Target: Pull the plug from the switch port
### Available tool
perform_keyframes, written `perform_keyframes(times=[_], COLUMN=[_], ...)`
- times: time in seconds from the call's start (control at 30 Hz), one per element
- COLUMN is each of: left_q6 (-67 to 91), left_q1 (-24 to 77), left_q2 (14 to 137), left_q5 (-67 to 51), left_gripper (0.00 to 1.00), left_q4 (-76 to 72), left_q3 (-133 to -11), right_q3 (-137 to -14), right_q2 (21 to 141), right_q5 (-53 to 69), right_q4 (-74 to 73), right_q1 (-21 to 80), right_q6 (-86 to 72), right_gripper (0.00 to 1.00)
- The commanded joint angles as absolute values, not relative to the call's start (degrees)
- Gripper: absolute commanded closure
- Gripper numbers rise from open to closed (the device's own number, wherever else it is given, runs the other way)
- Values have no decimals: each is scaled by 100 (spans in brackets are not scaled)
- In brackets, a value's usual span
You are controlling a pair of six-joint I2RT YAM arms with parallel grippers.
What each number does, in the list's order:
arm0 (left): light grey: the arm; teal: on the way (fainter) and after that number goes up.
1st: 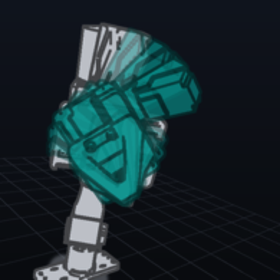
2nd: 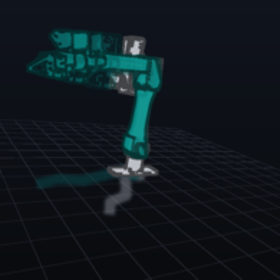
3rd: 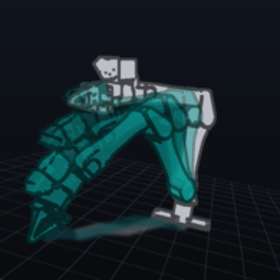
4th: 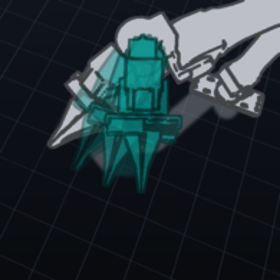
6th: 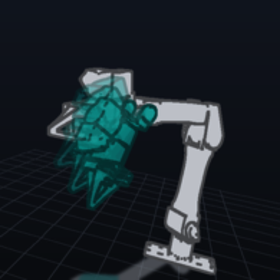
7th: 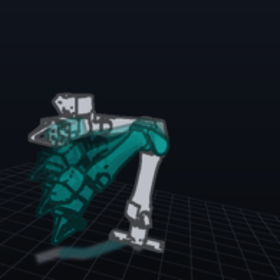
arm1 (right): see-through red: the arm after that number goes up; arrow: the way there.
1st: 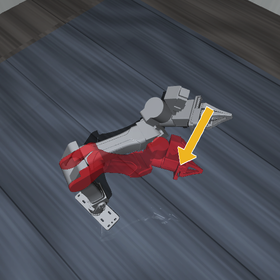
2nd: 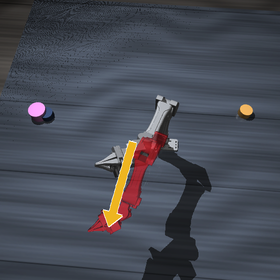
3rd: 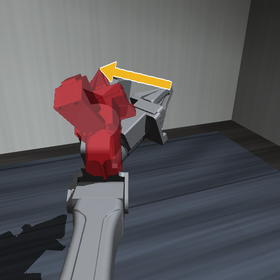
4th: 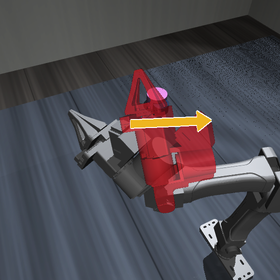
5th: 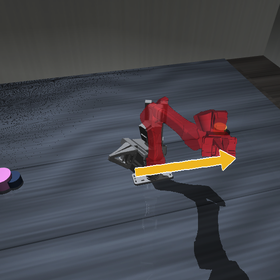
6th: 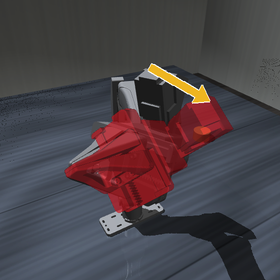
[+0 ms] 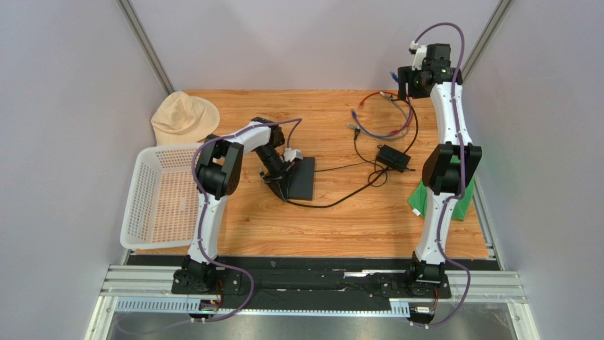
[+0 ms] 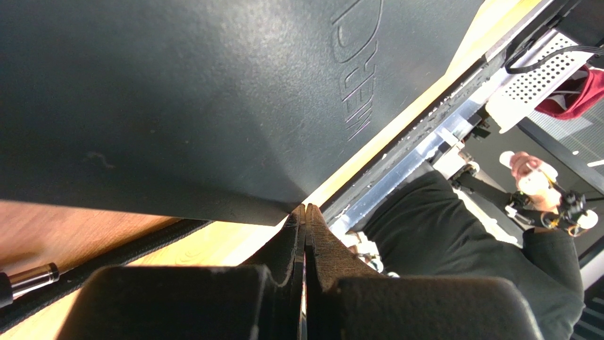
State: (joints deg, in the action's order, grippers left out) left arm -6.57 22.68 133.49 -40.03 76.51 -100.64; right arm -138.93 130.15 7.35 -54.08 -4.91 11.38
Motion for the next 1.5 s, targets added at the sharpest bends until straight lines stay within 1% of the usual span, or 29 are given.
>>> perform_keyframes(times=[0.0, 0.03, 0.1, 0.13, 0.33, 0.4, 0.47, 0.5, 0.53, 0.6, 0.73, 0.8, 0.83, 0.87, 0.9, 0.93, 0.97, 1.0, 1.03, 1.1, 1.17, 1.2, 1.3, 1.47], left_q6=[-967, -975, -1010, -1019, -1318, -1537, -1809, -1863, -1915, -2126, -2066, -1645, -1452, -1006, -758, -504, -214, -167, -115, -26, 228, 281, 369, 404], left_q1=[2153, 2153, 2153, 2153, 2145, 2127, 2074, 2031, 1926, 1759, 1451, 1223, 1152, 1073, 950, 906, 897, 896, 896, 896, 896, 896, 896, 896], left_q2=[13447, 13447, 13456, 13473, 13316, 13202, 13166, 13027, 12912, 12483, 11796, 11332, 11138, 10666, 10391, 10093, 9542, 9345, 9186, 8965, 8895, 8834, 8570, 8569], left_q5=[-3076, -3085, -3164, -3190, -3348, -3602, -3735, -3727, -3709, -3499, -2980, -2822, -2726, -2490, -2279, -2024, -1552, -1390, -1258, -976, -792, -756, -755, -765], left_gripper=[99, 97, 94, 89, 75, 73, 70, 69, 56, 55, 51, 43, 42, 42, 41, 40, 39, 30, 20, 8, 7, 7, 7, 6], left_q4=[6750, 6741, 6759, 6802, 7180, 7355, 7821, 7883, 7840, 7526, 6831, 6201, 5909, 5567, 4763, 4268, 3793, 3101, 2859, 2672, 2724, 2655, 2392, 2400], left_q3=[-9993, -9993, -10098, -10168, -11038, -11459, -11967, -12014, -11997, -11761, -11365, -11110, -10805, -10576, -10295, -9561, -9180, -8845, -8355, -8139, -8025, -7955, -7586, -7418], right_q3=[-13904, -13904, -13869, -13817, -13281, -13000, -12659, -12517, -12324, -11798, -11259, -11136, -11110, -11083, -11057, -10978, -10934, -10881, -10811, -10741, -10749, -10766, -10819, -10820], right_q2=[12947, 12833, 12710, 12587, 11990, 11857, 11637, 11567, 11410, 11190, 10917, 10776, 10732, 10697, 10618, 10582, 10547, 10486, 10451, 10354, 10301, 10240, 10160, 10221], right_q5=[719, 860, 861, 861, 940, 1063, 1116, 1160, 1160, 1108, 607, 641, 668, 685, 668, 659, 633, 502, 449, 178, -26, -409, -824, -1360], right_q4=[-5045, -5036, -5019, -5019, -5054, -5106, -5150, -5159, -5142, -5115, -4949, -4948, -4940, -4931, -4922, -4887, -4878, -4861, -4826, -4782, -4702, -4676, -4544, -4333], right_q1=[-387, -343, -299, -264, -36, -26, 237, 272, 386, 535, 1054, 1247, 1283, 1335, 1440, 1494, 1538, 1642, 1687, 1819, 1916, 1994, 2179, 2539], right_q6=[852, 879, 905, 897, 896, 888, 774, 686, 503, 440, 194, 53, 35, 35, 26, -139, -210, -289, -342, -587, -746, -834, -844, -396], right_gripper=[20, 14, 8, 4, 4, 4, 4, 4, 4, 4, 4, 4, 4, 4, 4, 4, 4, 4, 4, 3, 3, 3, 2, 0])
